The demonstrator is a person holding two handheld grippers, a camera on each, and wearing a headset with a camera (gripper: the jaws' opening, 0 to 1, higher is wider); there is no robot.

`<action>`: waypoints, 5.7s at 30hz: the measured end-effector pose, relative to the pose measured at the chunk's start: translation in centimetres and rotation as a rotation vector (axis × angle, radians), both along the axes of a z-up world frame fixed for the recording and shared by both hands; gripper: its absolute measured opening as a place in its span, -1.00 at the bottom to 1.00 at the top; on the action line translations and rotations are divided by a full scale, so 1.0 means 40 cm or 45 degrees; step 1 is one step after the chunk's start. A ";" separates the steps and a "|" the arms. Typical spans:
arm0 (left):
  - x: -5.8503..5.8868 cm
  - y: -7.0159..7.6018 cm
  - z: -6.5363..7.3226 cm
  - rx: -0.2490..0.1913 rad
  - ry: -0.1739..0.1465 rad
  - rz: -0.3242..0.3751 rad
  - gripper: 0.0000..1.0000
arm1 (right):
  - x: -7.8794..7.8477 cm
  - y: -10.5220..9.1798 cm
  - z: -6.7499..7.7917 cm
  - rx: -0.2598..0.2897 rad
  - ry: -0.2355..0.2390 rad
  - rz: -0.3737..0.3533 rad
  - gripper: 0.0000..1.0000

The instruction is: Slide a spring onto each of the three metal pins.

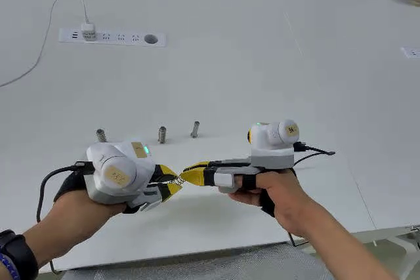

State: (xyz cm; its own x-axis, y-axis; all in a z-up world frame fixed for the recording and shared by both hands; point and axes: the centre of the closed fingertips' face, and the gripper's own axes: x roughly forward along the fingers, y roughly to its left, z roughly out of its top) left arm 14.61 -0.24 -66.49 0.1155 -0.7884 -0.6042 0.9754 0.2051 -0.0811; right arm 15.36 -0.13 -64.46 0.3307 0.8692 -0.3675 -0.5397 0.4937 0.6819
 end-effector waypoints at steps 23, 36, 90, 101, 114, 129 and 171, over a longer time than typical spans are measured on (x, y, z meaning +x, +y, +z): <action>0.002 -0.030 0.018 -0.024 -0.057 -0.088 -0.80 | -0.018 -0.014 0.019 -0.322 -0.189 0.386 -0.73; -0.005 -0.061 0.057 -0.103 -0.039 -0.121 -0.80 | -0.038 -0.033 0.018 -0.533 -0.322 0.659 -0.71; -0.052 -0.060 0.053 -0.145 0.018 -0.183 -0.79 | -0.072 -0.016 0.015 -0.525 -0.285 0.807 -0.76; -0.025 -0.034 0.020 -0.150 0.064 -0.058 -0.78 | -0.045 -0.034 0.006 -0.560 -0.281 0.765 -0.76; 0.009 0.016 -0.005 -0.150 0.110 0.105 -0.71 | -0.014 -0.078 -0.025 -0.614 -0.241 0.679 -0.75; 0.032 0.056 -0.026 -0.139 0.138 0.221 -0.62 | 0.039 -0.146 -0.107 -0.765 -0.160 0.592 -0.75; 0.130 0.143 -0.056 -0.111 0.139 0.490 -0.04 | 0.260 -0.201 -0.103 -0.918 -0.192 0.454 -0.75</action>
State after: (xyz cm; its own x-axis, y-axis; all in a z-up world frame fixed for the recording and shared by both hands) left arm 19.80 5.47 -68.72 0.3512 -0.7490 -0.5618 0.8132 0.5414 -0.2134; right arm 25.78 -8.15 -68.60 0.1698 0.4985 -0.8501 -0.8075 0.5649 0.1700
